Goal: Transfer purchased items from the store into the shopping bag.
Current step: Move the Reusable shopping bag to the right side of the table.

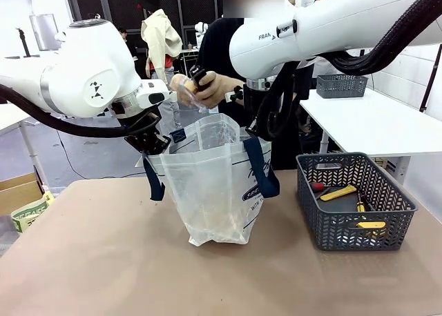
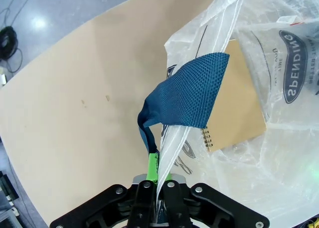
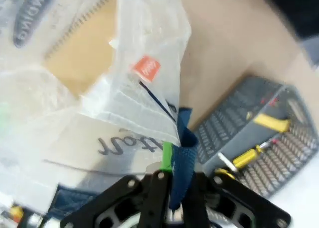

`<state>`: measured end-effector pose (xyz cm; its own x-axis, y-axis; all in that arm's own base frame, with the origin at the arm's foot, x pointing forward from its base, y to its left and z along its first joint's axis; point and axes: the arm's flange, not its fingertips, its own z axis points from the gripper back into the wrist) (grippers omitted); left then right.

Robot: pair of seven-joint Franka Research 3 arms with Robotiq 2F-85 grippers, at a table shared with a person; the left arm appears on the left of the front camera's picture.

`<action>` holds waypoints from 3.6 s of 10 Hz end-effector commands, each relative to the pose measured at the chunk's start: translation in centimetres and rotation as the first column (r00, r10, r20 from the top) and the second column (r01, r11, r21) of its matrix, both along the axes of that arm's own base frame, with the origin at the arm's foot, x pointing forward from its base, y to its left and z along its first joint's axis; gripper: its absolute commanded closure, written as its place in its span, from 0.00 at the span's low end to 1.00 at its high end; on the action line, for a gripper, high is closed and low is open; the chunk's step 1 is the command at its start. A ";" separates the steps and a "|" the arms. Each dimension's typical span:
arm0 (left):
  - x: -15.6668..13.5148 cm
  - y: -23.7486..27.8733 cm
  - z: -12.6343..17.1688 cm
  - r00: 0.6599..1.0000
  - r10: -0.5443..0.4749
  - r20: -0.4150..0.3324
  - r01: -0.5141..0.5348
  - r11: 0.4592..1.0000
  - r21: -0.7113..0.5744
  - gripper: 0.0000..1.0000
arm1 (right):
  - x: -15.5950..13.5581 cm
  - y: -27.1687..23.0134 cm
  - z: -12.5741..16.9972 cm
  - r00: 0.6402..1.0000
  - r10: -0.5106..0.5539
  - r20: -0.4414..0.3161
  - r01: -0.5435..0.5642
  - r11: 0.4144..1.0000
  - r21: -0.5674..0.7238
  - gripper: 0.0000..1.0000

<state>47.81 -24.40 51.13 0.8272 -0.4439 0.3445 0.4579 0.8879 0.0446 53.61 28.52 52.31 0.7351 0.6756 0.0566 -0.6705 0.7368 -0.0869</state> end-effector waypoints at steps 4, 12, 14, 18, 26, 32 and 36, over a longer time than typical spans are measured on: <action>0.0 0.0 0.0 1.000 0.001 0.001 -0.001 1.000 -0.001 1.00 | 0.0 0.0 0.0 1.000 -0.004 0.000 0.004 1.000 0.001 1.00; 0.0 0.0 0.0 1.000 0.001 0.001 -0.001 1.000 -0.001 1.00 | 0.0 0.0 0.0 1.000 -0.004 0.000 0.004 1.000 0.001 1.00; 0.0 0.0 0.0 1.000 0.001 0.001 -0.001 1.000 -0.001 1.00 | 0.0 0.0 0.0 1.000 -0.004 0.000 0.004 1.000 0.001 1.00; -0.1 -0.3 0.0 0.999 -0.047 0.006 0.046 0.998 0.031 1.00 | 0.0 0.0 0.0 1.000 -0.004 0.000 0.004 1.000 0.001 1.00; -0.2 -0.4 0.1 0.997 -0.082 0.000 0.082 0.996 0.042 1.00 | 0.0 0.0 0.0 1.000 -0.004 0.000 0.004 1.000 0.001 1.00; -0.2 -0.4 0.1 0.998 -0.067 0.000 0.067 0.997 0.038 1.00 | 0.0 0.0 0.0 1.000 -0.004 0.000 0.004 1.000 0.001 1.00; -0.3 -0.5 0.0 0.998 -0.067 0.009 0.067 0.997 0.025 1.00 | 0.0 0.0 0.0 1.000 -0.004 0.000 0.004 1.000 0.001 1.00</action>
